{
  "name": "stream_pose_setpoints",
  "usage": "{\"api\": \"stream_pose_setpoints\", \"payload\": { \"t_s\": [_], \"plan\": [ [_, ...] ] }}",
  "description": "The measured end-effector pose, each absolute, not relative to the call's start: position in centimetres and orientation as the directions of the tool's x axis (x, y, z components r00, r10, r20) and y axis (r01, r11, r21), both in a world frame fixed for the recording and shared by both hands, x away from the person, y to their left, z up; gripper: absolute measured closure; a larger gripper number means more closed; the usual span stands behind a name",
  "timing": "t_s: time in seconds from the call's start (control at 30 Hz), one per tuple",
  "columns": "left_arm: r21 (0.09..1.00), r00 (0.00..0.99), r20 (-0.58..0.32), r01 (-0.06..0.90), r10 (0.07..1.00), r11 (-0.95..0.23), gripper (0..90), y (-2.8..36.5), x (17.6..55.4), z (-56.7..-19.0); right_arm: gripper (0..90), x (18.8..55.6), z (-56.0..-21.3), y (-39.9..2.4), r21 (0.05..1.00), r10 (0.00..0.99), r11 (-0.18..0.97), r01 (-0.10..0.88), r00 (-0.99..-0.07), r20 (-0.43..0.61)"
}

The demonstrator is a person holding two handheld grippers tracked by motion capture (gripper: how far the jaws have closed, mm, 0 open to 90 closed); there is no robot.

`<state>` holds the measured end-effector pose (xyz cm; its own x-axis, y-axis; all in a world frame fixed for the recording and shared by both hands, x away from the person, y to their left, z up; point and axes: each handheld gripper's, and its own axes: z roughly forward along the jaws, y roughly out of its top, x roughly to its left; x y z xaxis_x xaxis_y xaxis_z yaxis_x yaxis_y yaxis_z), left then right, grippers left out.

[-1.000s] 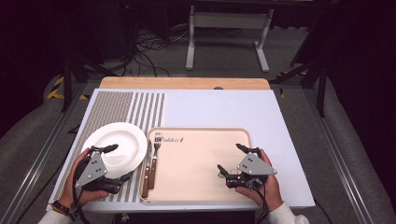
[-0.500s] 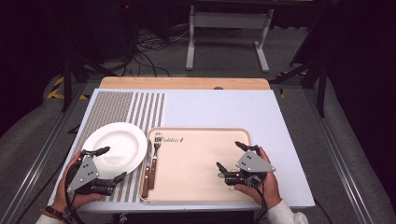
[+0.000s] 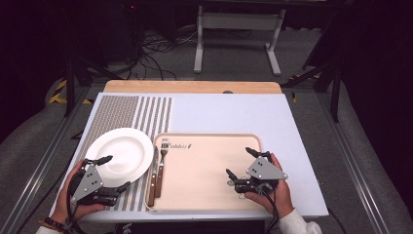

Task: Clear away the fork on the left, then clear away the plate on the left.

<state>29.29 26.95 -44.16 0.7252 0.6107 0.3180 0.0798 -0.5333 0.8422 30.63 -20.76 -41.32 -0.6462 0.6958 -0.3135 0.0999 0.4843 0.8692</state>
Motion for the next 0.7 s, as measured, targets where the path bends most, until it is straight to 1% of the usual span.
{"api": "stream_pose_setpoints", "payload": {
  "t_s": [0.37, 0.5, 0.57, 0.67, 0.7],
  "plan": [
    [0.82, 0.711, 0.33, 0.11, 0.621, -0.561, 7.5, 27.1, 29.0, -44.6, 11.9, 30.8, -41.4, -20.7, 0.867, 0.692, 0.487, 0.101, -0.65, -0.314],
    [0.808, 0.721, 0.333, 0.114, 0.608, -0.578, 8.9, 27.0, 28.8, -44.8, 11.9, 30.6, -41.5, -20.6, 0.866, 0.689, 0.491, 0.1, -0.653, -0.315],
    [0.796, 0.733, 0.329, 0.124, 0.595, -0.593, 11.8, 27.0, 28.8, -45.1, 12.0, 30.5, -41.5, -20.5, 0.863, 0.684, 0.495, 0.1, -0.657, -0.316],
    [0.754, 0.741, 0.35, 0.14, 0.573, -0.642, 13.0, 26.7, 28.9, -45.5, 11.9, 30.5, -41.6, -20.5, 0.862, 0.679, 0.498, 0.097, -0.662, -0.318],
    [0.747, 0.735, 0.362, 0.14, 0.573, -0.65, 15.4, 26.5, 28.8, -45.6, 11.9, 30.5, -41.6, -20.5, 0.861, 0.676, 0.5, 0.093, -0.663, -0.321]
  ]
}}
